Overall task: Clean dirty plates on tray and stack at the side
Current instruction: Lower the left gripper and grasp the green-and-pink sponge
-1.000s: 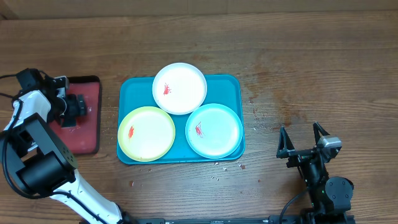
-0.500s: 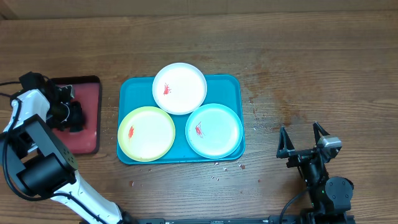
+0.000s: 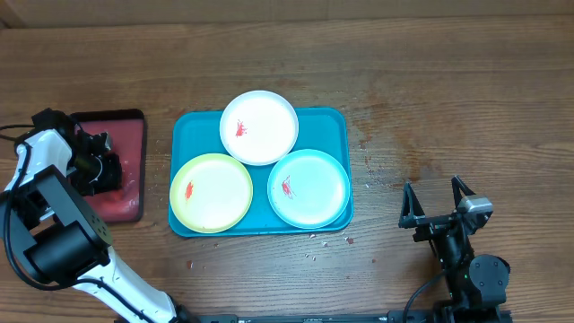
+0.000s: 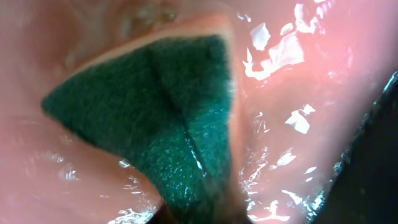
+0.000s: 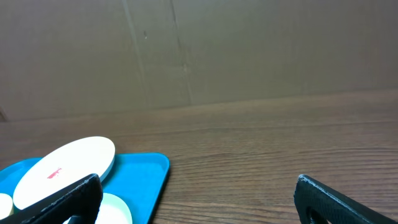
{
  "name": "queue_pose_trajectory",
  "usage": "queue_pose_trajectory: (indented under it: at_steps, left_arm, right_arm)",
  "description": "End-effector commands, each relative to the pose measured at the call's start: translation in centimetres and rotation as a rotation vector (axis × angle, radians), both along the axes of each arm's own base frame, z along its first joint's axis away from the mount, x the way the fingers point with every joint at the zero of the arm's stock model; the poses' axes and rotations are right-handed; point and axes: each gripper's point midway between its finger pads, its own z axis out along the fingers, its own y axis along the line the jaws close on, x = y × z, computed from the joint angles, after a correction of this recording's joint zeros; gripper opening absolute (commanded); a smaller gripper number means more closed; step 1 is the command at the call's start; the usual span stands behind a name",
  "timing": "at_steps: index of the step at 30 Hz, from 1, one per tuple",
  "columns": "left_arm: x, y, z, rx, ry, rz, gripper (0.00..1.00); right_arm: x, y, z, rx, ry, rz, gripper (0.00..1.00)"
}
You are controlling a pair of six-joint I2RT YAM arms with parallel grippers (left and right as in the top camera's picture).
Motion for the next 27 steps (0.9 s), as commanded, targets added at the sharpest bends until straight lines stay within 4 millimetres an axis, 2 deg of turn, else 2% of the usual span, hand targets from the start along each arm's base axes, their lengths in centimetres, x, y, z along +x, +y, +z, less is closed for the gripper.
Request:
queue_pose_trajectory:
  at_steps: [1,2,3,4,5,16,17,18,20,21,22,23,27]
  left_arm:
    - [-1.3,-0.7,-1.9,-0.029,0.067,0.039,0.04]
    - [-1.4,-0.4,-1.9,-0.014,0.074,0.048,0.04]
    - [-1.5,-0.2,-1.9,-0.002,0.077,0.047,0.15]
    - [-1.5,0.1,-1.9,0.011,0.082,0.046,0.95]
    - [-1.5,0.2,-1.9,0.021,0.082,0.046,1.00]
    - [0.7,1.5,-2.0,0.069,-0.008,0.049,1.00]
    - [0.8,1.4,-2.0,0.066,-0.014,0.049,0.90]
    - [0.8,1.5,-2.0,0.066,-0.016,0.049,0.85]
    - [0.9,1.5,-2.0,0.067,-0.018,0.049,0.47]
    - [0.9,1.5,-2.0,0.068,-0.019,0.049,0.35]
    - [0.9,1.5,-2.0,0.068,-0.020,0.054,0.15]
    - [1.0,1.5,-2.0,0.069,-0.021,0.062,0.04]
    - [1.6,1.9,-1.2,0.073,-0.033,0.140,0.04]
  right_arm:
    - [0.1,-0.3,-0.2,0.004,-0.002,-0.015,1.00]
    - [0.1,-0.3,-0.2,0.004,-0.001,-0.015,1.00]
    - [0.1,-0.3,-0.2,0.004,-0.002,-0.015,1.00]
    - [0.1,-0.3,-0.2,0.004,-0.002,-0.015,1.00]
    - [0.1,-0.3,-0.2,0.004,-0.002,-0.015,1.00]
    - [0.1,-0.3,-0.2,0.004,-0.002,-0.015,1.00]
    - [0.1,-0.3,-0.2,0.004,-0.002,-0.015,1.00]
    - [0.1,-0.3,-0.2,0.004,-0.002,-0.015,1.00]
    - [0.1,-0.3,-0.2,0.004,-0.002,-0.015,1.00]
    - [0.1,-0.3,-0.2,0.004,-0.002,-0.015,1.00]
    - [0.1,-0.3,-0.2,0.004,-0.001,-0.015,1.00]
    - [0.1,-0.3,-0.2,0.004,-0.002,-0.015,1.00]
    - [0.1,-0.3,-0.2,0.004,-0.002,-0.015,1.00]
